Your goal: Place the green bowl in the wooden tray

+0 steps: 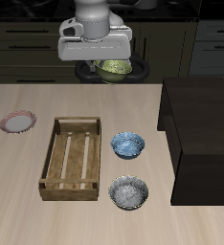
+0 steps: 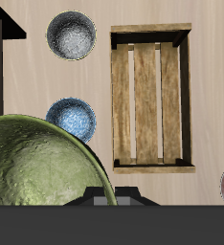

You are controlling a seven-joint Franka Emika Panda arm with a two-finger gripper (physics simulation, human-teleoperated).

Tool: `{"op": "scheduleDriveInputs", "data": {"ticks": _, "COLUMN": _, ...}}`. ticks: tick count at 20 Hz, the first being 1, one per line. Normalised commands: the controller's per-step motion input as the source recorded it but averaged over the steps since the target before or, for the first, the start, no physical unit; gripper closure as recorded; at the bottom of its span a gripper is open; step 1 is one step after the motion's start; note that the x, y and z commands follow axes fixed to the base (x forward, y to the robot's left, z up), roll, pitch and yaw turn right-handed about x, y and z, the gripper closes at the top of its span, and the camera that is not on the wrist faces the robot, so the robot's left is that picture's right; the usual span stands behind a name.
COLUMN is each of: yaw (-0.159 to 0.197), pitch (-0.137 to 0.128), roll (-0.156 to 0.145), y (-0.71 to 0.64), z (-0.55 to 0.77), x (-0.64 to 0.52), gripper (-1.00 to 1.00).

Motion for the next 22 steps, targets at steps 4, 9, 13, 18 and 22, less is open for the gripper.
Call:
{"op": "scheduleDriveInputs", "data": {"ticks": 4, "yaw": -0.015, "pitch": -0.009, "roll": -0.059, "y": -0.44, "z": -0.01, "x": 0.08, "gripper": 1.00}}
{"op": "scheduleDriveInputs", "data": {"ticks": 9, "yaw": -0.008, "pitch": -0.034, "roll": -0.043, "y": -0.45, "z": -0.02, "x": 0.24, "gripper": 1.00}}
{"op": "scheduleDriveInputs", "data": {"ticks": 13, "yaw": -0.037, "pitch": 0.020, "roll": -0.002, "y": -0.20, "z": -0.16, "x": 0.18, "gripper": 1.00}}
{"op": "scheduleDriveInputs", "data": {"ticks": 18, "yaw": -0.008, "pitch": 0.028, "roll": -0.027, "y": -0.29, "z": -0.34, "x": 0.21, "gripper": 1.00}}
{"op": "scheduleDriveInputs", "data": {"ticks": 22, "yaw": 0.017, "pitch": 0.029, "roll": -0.017, "y": -0.13, "z": -0.33, "x": 0.14, "gripper": 1.00}}
